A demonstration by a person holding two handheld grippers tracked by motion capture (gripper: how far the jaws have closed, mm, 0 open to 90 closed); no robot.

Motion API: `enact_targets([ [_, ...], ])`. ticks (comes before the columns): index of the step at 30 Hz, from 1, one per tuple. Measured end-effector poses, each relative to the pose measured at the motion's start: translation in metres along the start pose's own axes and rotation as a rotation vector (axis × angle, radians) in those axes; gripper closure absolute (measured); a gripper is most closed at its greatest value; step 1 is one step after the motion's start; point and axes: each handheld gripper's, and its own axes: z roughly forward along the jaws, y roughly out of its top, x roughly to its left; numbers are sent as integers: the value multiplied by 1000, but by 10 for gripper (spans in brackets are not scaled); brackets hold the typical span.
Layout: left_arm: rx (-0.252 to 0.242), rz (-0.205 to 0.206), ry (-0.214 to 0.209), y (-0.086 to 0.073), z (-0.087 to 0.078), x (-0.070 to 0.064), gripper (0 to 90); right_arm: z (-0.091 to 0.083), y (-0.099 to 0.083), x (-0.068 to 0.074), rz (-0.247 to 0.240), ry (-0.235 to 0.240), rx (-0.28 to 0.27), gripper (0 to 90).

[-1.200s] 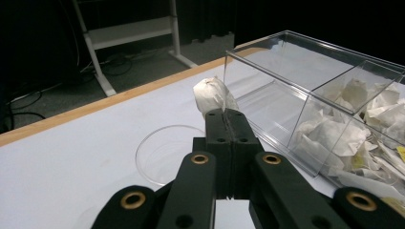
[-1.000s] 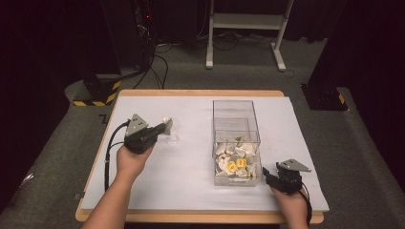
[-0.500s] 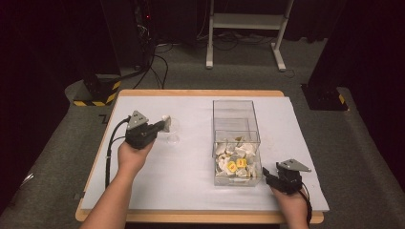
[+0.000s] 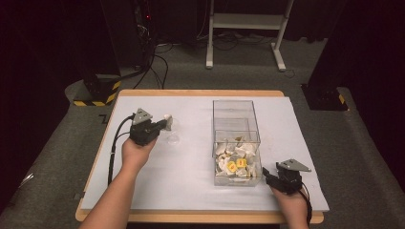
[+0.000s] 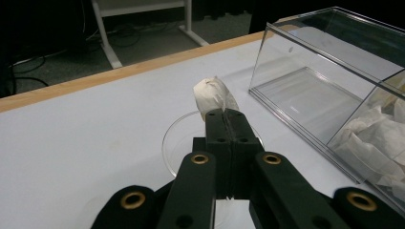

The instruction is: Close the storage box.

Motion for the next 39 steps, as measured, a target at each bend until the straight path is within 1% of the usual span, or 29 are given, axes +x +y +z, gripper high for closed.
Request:
enact_targets([
  [3,14,-2,3,-1,4,1,897,0,0,0,-3,0,0,393],
  [4,14,-7,-2,-1,4,0,896,0,0,0,-3,0,-1,393],
  [8,18,0,0,-1,7,-1,896,0,0,0,-3,1,-1,393],
  [17,30,-2,3,-1,11,-2,892,0,0,0,-3,0,-1,392],
  [18,30,0,2,-1,11,-2,882,0,0,0,-4,1,0,392],
  [20,31,0,4,-1,11,-1,821,0,0,0,-3,2,0,392],
  [22,32,-5,2,-1,11,-1,796,0,0,0,-6,2,-1,392],
  [31,21,4,19,0,7,-2,758,0,0,0,-9,0,-2,392],
  [35,23,14,29,-1,6,-2,755,0,0,0,-9,-1,-2,393],
  [37,17,5,30,-1,4,-2,759,0,0,0,-9,-2,-2,393],
  [39,14,16,29,-1,2,-1,790,0,0,0,-9,-2,-2,393],
])
